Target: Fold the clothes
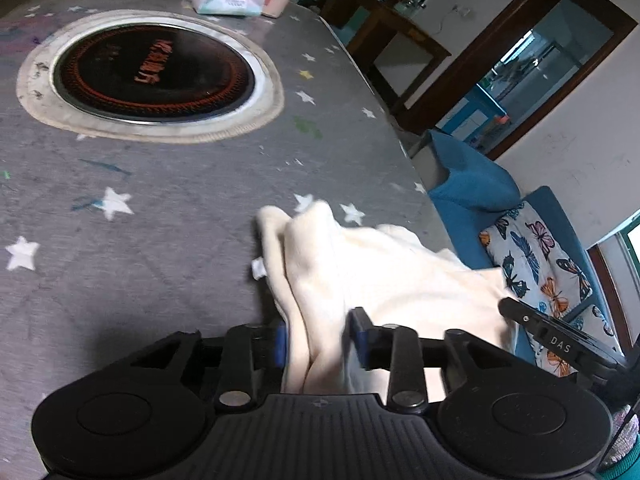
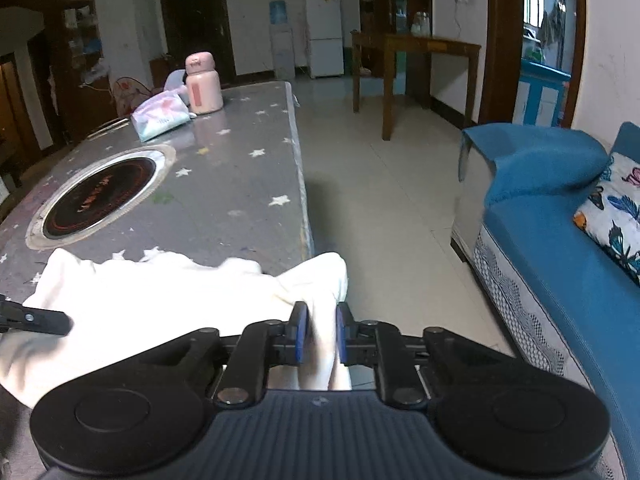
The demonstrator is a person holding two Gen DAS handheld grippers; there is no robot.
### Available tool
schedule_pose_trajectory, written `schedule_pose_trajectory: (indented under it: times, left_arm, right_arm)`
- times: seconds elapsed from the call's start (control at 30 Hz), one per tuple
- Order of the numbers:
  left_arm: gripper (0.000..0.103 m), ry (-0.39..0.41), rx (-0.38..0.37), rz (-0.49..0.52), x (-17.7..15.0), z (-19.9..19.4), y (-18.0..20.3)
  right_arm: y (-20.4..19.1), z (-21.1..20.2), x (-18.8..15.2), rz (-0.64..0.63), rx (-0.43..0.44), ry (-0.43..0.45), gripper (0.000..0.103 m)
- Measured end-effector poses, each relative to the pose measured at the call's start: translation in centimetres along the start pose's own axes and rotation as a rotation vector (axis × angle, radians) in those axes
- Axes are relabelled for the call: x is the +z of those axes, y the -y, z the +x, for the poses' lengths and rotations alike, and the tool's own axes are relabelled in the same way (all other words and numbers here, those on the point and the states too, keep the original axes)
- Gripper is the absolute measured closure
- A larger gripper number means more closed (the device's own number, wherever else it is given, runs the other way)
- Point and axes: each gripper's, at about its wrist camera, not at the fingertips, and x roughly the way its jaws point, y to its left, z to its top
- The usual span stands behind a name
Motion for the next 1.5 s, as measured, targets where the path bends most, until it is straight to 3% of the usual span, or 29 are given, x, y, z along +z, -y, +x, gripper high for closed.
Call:
schedule_pose_trajectory:
  times: [0.13, 0.47, 0.83, 0.93, 1.0, 1.13, 1.4, 1.5]
  left_arm:
    - [0.057, 0.045, 0.055, 0.021, 0.5, -1.1, -0.6]
    - [0.058, 0.051, 0.033, 0.012, 1.8, -0.6, -0.3]
    - [0.057, 0.046, 0.073, 0.061, 3.0, 2.0, 0.6]
    - [0.056, 0.045, 0.064, 0.061, 2.9, 1.4, 0.5]
    - [0.056, 0.047, 0.066, 0.061, 2.6, 0.8, 0.6]
    - [0.056, 0.055, 0.069, 0.077, 1.4, -0.4, 0.8]
    - [0.052, 0.073, 0.111, 0.214, -2.7, -1.9, 2.2]
    - [0.046, 0.089, 0.128, 0.248, -3.9, -2.4, 2.3]
  right_arm:
    - [-0.1, -0.6, 0.4, -0.020, -0.030, 0.019, 0.085]
    - [-3.1, 1.0, 1.2, -0.039, 0.128, -0.023, 0.085]
    - [-4.0, 3.7, 1.0, -0.067, 0.114, -0.045, 0.084]
    - [-3.9, 3.0, 1.0, -0.064, 0.126, -0.045, 0.078]
    - [-3.9, 2.0, 0.9, -0.070, 0.131, -0.035, 0.072]
    - [-4.3, -0.2, 0.2, -0.093, 0.150, -0.027, 0.069]
    - [-6.0, -3.3, -3.1, -0.154, 0.149, -0.025, 0.061]
    - [-6.6, -4.4, -4.5, -0.179, 0.140, -0.021, 0.058]
